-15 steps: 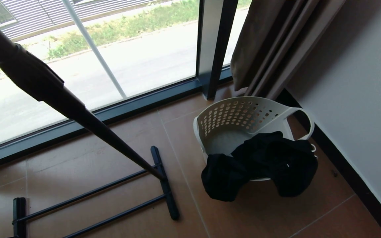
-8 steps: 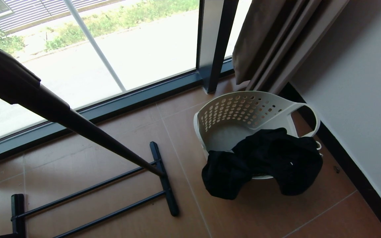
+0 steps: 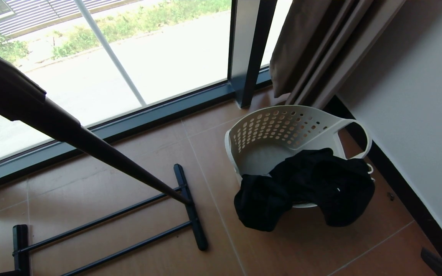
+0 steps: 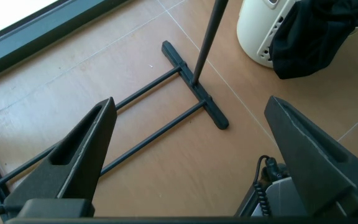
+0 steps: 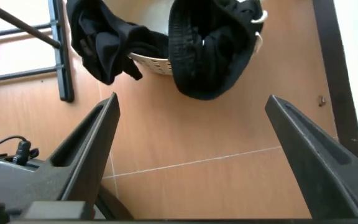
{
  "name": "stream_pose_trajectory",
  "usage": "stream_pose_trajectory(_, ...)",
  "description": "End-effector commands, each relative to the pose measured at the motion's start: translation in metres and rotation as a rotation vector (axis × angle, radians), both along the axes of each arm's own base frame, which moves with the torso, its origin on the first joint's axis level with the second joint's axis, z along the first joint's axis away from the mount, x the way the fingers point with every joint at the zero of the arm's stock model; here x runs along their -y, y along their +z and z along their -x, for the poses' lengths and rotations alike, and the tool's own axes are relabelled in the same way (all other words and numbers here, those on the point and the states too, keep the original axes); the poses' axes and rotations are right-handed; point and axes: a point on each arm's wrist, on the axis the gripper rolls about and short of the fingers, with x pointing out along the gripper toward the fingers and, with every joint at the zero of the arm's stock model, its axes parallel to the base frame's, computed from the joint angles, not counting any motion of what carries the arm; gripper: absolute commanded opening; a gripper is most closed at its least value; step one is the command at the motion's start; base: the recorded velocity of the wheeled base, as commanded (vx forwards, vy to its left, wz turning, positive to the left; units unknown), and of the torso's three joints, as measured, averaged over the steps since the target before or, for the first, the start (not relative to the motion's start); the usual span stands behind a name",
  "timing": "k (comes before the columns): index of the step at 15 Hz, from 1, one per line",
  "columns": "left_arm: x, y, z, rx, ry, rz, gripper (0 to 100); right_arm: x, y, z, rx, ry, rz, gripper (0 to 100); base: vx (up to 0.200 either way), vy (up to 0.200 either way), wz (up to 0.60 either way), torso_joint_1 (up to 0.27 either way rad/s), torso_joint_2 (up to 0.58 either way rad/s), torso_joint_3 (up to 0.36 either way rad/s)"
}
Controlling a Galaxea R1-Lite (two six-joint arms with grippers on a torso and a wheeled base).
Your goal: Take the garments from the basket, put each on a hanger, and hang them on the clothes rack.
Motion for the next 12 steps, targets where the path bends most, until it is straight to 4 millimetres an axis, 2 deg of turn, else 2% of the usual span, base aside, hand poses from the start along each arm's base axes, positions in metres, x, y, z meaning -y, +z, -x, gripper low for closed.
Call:
stream_pose_trajectory(1, 0.000, 0.000, 0.000, -0.001, 0.000, 0.000, 100, -0.014, 0.016, -0.084, -0.081, 0.055, 0.109, 100, 0.000, 0.000, 0.00, 0.000, 0.00, 0.000)
stream_pose_trajectory(4, 0.000, 0.000, 0.000, -0.001, 0.001, 0.000, 100, -0.021, 0.020, -0.128, -0.117, 0.100, 0.217, 100, 0.000, 0.000, 0.00, 0.000, 0.00, 0.000)
stream_pose_trajectory(6, 0.000, 0.000, 0.000, -0.001, 0.000, 0.000, 100, -0.024, 0.019, -0.152, -0.136, 0.125, 0.277, 100, 0.000, 0.000, 0.00, 0.000, 0.00, 0.000)
stream_pose_trajectory(7, 0.000, 0.000, 0.000, -0.001, 0.001, 0.000, 100, -0.027, 0.016, -0.170, -0.148, 0.152, 0.338, 100, 0.000, 0.000, 0.00, 0.000, 0.00, 0.000)
stream_pose_trajectory(8, 0.000, 0.000, 0.000, -0.001, 0.001, 0.000, 100, -0.029, 0.015, -0.179, -0.141, 0.190, 0.423, 100, 0.000, 0.000, 0.00, 0.000, 0.00, 0.000)
stream_pose_trajectory(12, 0.000, 0.000, 0.000, -0.003, 0.001, 0.000, 100, -0.046, 0.006, -0.190, -0.159, 0.218, 0.812, 100, 0.000, 0.000, 0.00, 0.000, 0.00, 0.000)
